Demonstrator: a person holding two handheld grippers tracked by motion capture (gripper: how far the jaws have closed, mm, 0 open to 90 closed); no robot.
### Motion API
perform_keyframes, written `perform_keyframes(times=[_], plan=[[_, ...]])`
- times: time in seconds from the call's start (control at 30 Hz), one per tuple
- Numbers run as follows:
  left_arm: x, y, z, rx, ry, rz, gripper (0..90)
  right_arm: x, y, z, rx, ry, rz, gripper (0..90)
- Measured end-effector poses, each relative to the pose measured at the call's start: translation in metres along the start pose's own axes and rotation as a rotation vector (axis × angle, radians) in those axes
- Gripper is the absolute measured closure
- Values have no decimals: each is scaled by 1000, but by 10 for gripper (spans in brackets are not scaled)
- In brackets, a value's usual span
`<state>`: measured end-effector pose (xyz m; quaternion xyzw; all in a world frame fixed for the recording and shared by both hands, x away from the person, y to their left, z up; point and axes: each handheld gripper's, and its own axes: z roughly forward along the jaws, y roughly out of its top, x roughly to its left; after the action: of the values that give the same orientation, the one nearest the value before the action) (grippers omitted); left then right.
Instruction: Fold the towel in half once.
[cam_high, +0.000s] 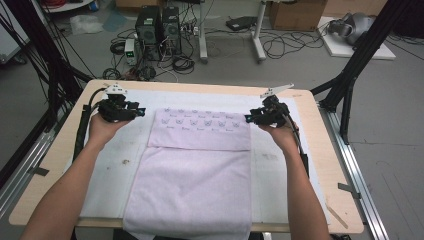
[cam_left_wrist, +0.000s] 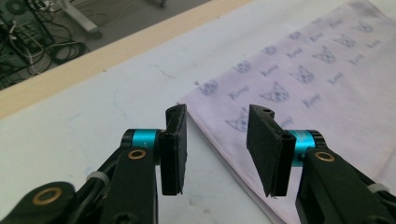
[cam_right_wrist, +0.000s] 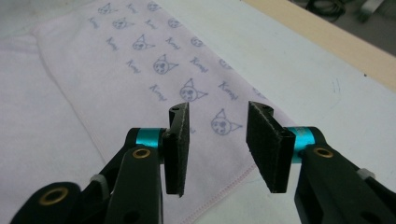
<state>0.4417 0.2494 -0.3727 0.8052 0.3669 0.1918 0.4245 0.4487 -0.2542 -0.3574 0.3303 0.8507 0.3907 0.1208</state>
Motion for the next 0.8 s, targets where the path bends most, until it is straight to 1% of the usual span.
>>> perform_keyframes(times=[0.03,0.07,0.13,0.17,0.2,0.23,0.3,0.33,0.37,0.4,0.47,0.5,0.53,0.6,0.67,0.73,0.77,0.8], plan=[[-3,-3,0,0,-10,8,581,3,-4,1,-6,14,1,600],[-6,-5,1,1,-15,13,581,6,-9,2,0,19,2,600],[-14,-12,3,5,-38,32,581,13,-19,5,13,21,-17,601],[-18,-15,3,14,-53,46,581,15,-25,5,4,27,-21,601],[-20,-17,4,11,-60,51,580,18,-33,6,-8,45,-21,610],[-23,-21,5,10,-68,60,581,20,-38,7,-8,49,-27,614],[-26,-27,6,17,-91,63,588,23,-49,9,-8,55,-28,621],[-27,-29,8,32,-106,64,590,24,-54,10,-8,61,-26,623],[-28,-31,9,37,-116,69,591,26,-58,10,-8,62,-22,628],[-29,-34,10,28,-116,71,595,26,-61,12,-10,63,-24,634],[-31,-38,13,31,-134,69,609,27,-67,16,-7,71,-23,640],[-32,-42,15,34,-144,77,609,28,-69,17,-5,73,-18,639],[-33,-44,17,37,-151,76,609,29,-72,20,-3,76,-17,640],[-35,-48,21,57,-171,75,609,30,-77,26,5,86,-10,639],[-39,-50,24,76,-184,90,608,31,-80,32,18,96,-9,639],[-43,-51,28,91,-194,107,620,33,-82,38,42,98,-19,641],[-45,-52,31,107,-194,114,633,34,-82,38,41,96,-17,656],[-47,-53,33,124,-192,122,647,34,-81,39,39,90,-28,676]])
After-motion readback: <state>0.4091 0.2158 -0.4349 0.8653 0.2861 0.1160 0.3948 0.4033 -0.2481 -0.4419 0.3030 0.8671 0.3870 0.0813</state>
